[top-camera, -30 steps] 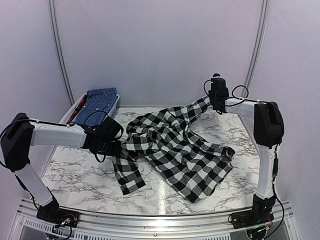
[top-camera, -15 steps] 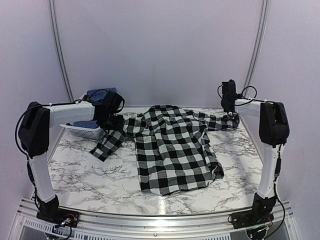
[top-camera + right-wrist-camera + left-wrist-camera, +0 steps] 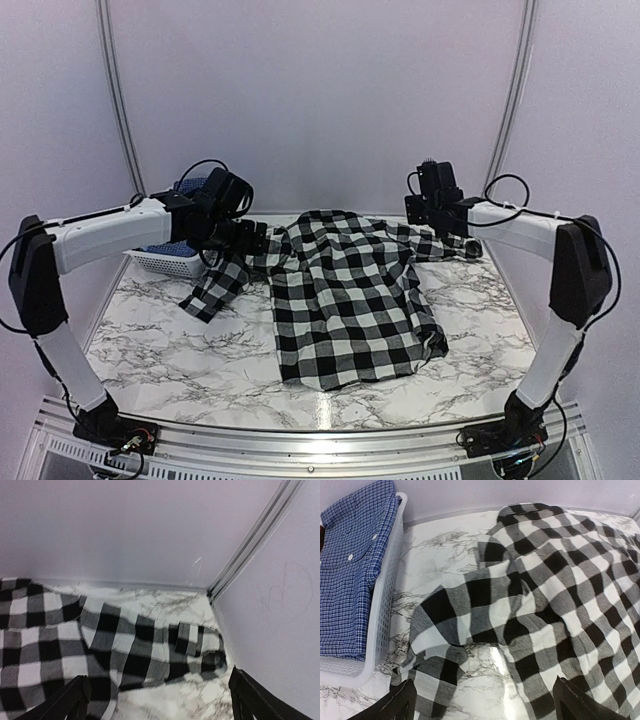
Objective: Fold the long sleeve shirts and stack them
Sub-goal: Flatten out the flattened shirt at the center of the board.
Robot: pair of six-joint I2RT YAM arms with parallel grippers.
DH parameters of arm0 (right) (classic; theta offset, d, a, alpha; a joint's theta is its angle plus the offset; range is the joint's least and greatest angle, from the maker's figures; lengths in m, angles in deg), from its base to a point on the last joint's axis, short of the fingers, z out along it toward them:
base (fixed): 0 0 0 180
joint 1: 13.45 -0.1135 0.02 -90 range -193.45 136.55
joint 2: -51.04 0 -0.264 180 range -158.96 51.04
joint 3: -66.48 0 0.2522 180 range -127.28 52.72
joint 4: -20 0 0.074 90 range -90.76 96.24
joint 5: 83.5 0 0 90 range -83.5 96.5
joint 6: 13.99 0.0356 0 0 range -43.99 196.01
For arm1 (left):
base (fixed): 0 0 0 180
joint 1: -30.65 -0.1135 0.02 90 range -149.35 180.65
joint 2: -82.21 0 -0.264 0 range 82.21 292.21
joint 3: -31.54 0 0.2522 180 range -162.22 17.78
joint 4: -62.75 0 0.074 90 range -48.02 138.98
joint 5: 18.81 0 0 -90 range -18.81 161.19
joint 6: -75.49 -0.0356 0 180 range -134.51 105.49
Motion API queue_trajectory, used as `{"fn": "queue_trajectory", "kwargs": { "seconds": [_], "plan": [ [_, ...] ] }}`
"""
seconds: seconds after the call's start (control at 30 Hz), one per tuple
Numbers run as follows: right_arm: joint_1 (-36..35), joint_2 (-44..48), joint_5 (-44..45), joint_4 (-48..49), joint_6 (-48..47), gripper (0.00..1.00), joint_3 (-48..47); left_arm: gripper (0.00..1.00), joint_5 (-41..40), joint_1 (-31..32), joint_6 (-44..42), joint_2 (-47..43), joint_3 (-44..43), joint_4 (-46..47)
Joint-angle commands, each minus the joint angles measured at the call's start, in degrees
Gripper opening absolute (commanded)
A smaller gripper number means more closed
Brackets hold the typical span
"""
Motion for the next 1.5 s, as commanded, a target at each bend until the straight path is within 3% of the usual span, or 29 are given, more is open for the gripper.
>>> {"fn": "queue_trajectory", "kwargs": {
  "seconds": [0.0,0.37,0.5,0.7,0.93,1.3,1.47],
  "plan": [
    [-5.6,8.7,-4.6,-8.1,9.7,0.93,8.9,0.96,0.6,4.6,3.4,-6.3,4.7,-1.5],
    [-20.4,27.6,-4.9,-20.3,24.9,0.81,27.7,0.67,7.5,16.7,28.8,-12.9,25.7,6.7],
    [-23.2,32.6,-5.1,-24.2,29.0,0.76,32.2,0.62,7.4,20.3,38.6,-13.3,32.2,13.3],
    [-24.2,36.0,-7.6,-24.0,29.4,0.68,38.1,0.6,3.8,24.3,46.2,-12.7,34.5,15.6],
    [-24.2,31.4,-8.5,-22.6,28.6,0.62,38.7,0.54,1.7,26.4,52.6,-10.3,36.2,17.2],
    [-24.6,30.0,-8.5,-23.3,28.6,0.59,38.1,0.35,3.0,30.6,55.2,-3.9,34.2,20.7],
    [-24.9,29.4,-8.1,-23.4,29.1,0.59,38.0,0.32,3.8,31.6,55.8,-2.4,34.2,22.5]
  ]
}}
